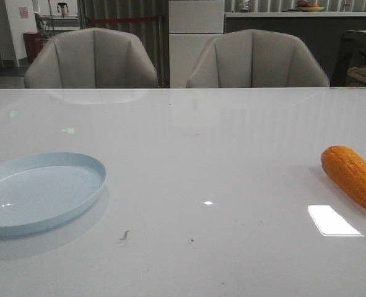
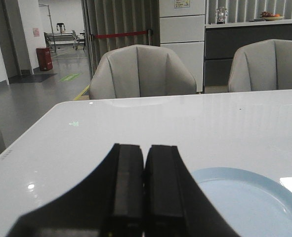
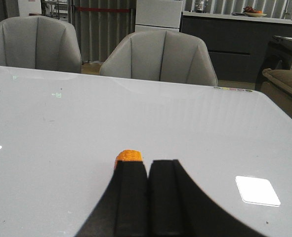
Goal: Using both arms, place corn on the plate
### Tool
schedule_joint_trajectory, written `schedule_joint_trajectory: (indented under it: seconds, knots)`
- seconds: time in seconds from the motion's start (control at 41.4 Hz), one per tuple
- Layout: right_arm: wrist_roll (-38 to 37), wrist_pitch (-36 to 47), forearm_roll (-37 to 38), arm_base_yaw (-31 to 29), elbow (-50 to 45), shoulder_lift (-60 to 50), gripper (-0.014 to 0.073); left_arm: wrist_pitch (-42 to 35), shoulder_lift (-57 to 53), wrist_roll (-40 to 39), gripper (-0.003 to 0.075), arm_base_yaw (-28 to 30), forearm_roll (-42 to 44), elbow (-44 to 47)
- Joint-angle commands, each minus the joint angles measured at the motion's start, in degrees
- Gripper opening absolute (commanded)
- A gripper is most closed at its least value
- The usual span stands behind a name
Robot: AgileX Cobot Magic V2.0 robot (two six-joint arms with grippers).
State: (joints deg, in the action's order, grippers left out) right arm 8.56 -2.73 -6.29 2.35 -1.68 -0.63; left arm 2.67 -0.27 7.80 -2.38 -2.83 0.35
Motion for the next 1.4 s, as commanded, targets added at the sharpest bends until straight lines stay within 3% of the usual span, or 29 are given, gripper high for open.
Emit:
schedule_joint_trajectory:
  seconds: [0.0,0.75,1.064,1.209,1.378]
  knots:
    - [0.42,5.2,0.24,-0.33,1.28,-0.99,0.0056,-5.23,-0.97,-0.21,0.0096,0.13,-0.48,2.1]
    - [0.42,5.3,0.24,-0.33,1.28,-0.99,0.0056,-5.82,-0.97,-0.21,0.0096,0.13,-0.48,2.1]
    - [0.42,9.35,0.24,-0.33,1.28,-0.99,0.0056,-16.06,-0.97,-0.21,0.0096,0.13,-0.48,1.99]
    - [-1.3,16.54,0.24,-0.33,2.02,-0.99,0.0056,-18.47,-0.97,-0.21,0.0096,0.13,-0.58,-1.17]
    - [-4.15,15.11,0.24,-0.27,8.02,-0.93,0.0056,-18.23,-0.86,-0.21,0.0096,0.13,-0.58,-8.08]
